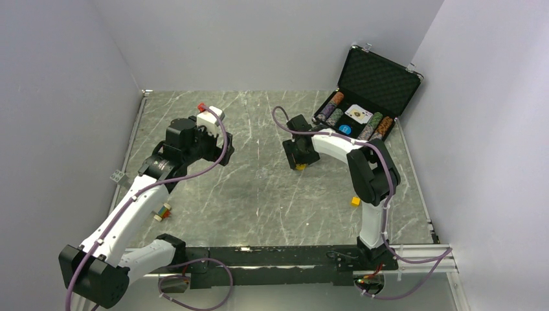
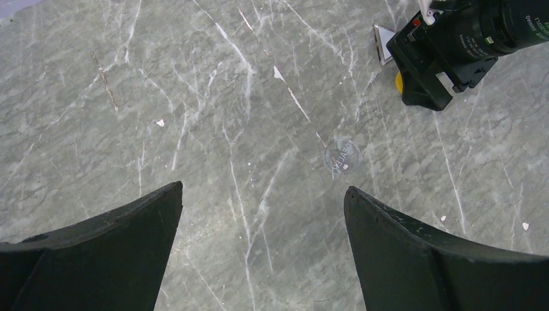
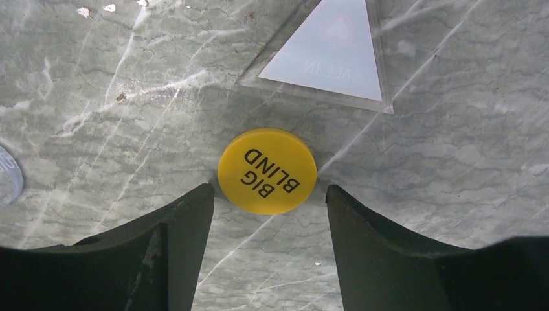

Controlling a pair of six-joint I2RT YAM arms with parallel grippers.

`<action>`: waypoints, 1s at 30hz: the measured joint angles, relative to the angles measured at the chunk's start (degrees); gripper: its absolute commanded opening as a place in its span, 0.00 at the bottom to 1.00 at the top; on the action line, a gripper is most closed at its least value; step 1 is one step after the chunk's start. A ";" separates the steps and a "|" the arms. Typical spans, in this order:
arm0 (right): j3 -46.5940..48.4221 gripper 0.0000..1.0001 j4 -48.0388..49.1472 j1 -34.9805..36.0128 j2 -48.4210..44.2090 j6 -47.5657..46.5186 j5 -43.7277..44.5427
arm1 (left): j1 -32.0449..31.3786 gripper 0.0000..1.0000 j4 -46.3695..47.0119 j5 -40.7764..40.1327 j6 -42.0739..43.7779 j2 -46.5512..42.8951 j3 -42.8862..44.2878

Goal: Pack up texas hold em set

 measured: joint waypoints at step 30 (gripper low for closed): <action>1.01 0.44 1.40 0.15 0.94 -0.02 0.20 | 0.00 0.98 0.00 0.00 0.00 -0.02 0.00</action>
